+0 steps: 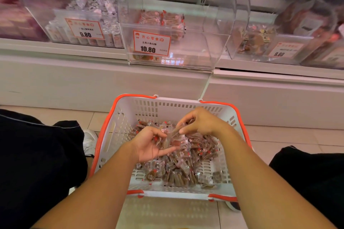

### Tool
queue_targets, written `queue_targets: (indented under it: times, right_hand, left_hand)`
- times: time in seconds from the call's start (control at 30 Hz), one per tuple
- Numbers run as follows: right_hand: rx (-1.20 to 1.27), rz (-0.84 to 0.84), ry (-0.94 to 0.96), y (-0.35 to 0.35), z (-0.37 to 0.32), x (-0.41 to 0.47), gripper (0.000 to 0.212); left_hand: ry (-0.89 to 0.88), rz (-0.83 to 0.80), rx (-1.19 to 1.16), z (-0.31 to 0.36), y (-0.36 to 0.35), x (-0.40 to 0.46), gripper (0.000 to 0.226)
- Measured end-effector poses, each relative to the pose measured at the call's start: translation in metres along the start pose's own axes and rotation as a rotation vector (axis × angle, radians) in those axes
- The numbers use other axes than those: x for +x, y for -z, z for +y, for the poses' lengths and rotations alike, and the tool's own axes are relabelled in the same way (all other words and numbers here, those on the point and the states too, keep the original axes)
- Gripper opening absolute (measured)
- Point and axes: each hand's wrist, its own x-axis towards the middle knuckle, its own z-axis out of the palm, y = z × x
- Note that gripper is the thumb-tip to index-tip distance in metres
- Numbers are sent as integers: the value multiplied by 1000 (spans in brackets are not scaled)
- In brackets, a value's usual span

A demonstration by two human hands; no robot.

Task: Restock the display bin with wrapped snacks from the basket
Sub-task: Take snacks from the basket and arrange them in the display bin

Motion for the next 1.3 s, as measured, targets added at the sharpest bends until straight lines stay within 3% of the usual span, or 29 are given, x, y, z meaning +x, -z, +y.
queue_targets:
  times: [0.13, 0.37, 0.53, 0.63, 0.73, 0.87, 0.93, 1.03, 1.3]
  right_hand:
    - [22, 88, 45, -14, -1, 3, 44]
    - [-5, -131, 96, -24, -12, 7, 63]
    - [79, -137, 94, -21, -14, 6, 72]
    - [102, -100, 109, -15, -16, 4, 70]
    - [35, -100, 124, -9, -19, 0, 64]
    - [109, -47, 163, 5, -31, -7, 54]
    - [122, -40, 179, 16, -42, -13, 49]
    - [77, -49, 219, 34, -64, -25, 44]
    - [-33, 86, 526, 63, -148, -73, 33]
  left_hand:
    - [15, -37, 30, 2, -2, -1, 55]
    - [-17, -178, 13, 12, -10, -7, 51]
    - [-32, -23, 336, 11, -17, -9, 50]
    - [-36, 30, 459, 13, -23, -11, 55]
    - [-65, 101, 590, 19, -36, -15, 80]
    - [-174, 130, 679, 34, -63, -24, 69]
    - [-209, 193, 682, 44, -77, -28, 89]
    - [-265, 262, 723, 57, -103, -40, 100]
    - [-430, 263, 1223, 113, -192, -109, 107]
